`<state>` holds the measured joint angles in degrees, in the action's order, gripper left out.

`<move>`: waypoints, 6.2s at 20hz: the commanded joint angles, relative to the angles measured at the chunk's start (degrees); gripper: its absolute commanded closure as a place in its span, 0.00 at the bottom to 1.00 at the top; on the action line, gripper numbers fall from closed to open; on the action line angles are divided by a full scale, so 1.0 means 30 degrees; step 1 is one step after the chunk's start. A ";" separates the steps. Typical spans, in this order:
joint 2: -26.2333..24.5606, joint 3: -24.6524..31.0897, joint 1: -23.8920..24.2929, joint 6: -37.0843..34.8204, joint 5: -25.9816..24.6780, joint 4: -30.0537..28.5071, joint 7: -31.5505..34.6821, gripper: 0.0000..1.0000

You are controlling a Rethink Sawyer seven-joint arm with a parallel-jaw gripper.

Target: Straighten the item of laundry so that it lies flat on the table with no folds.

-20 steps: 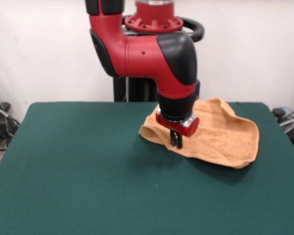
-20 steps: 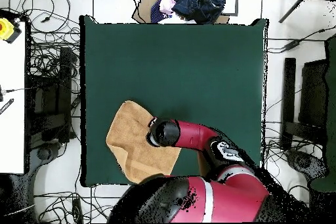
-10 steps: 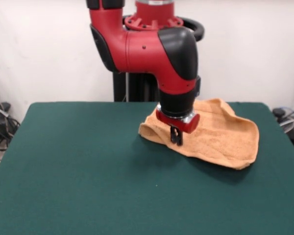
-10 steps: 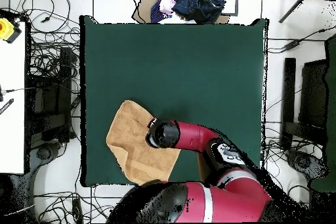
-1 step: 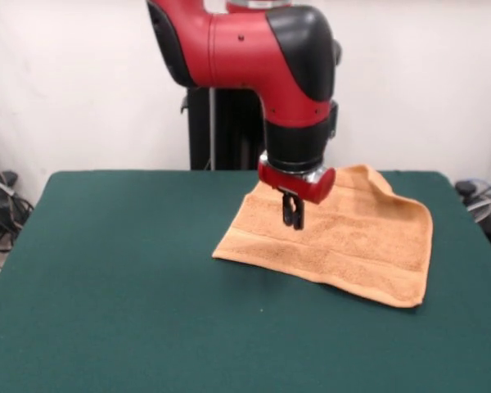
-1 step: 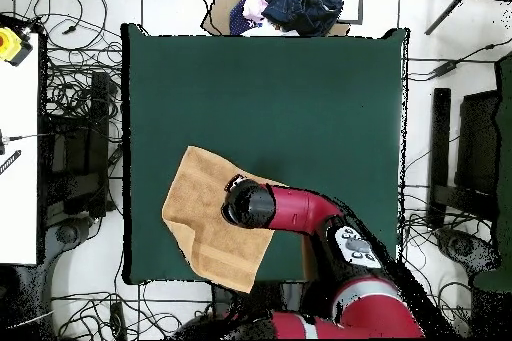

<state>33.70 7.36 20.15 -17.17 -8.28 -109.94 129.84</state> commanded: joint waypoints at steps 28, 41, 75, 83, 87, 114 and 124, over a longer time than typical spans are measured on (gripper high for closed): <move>-0.2702 -0.0072 -0.1487 0.1652 0.0128 0.0089 0.2348 1.00; -0.4856 -0.0459 -0.1281 0.2121 0.0486 0.2316 0.1479 1.00; -0.6541 -0.2243 -0.2450 0.2531 0.1386 0.7459 0.2621 1.00; -0.5545 -0.2183 -0.2342 0.1542 0.1278 0.7210 0.2635 1.00; -0.5024 -0.2178 -0.2266 0.0881 0.1152 0.7140 0.2343 1.00; -0.3870 -0.1193 -0.0969 -0.2983 -0.0255 0.9480 -0.0477 1.00; -0.3034 -0.1187 -0.1505 -0.3020 -0.0049 0.8274 0.0359 1.00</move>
<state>23.16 2.07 16.69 -27.04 -6.45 -84.75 129.84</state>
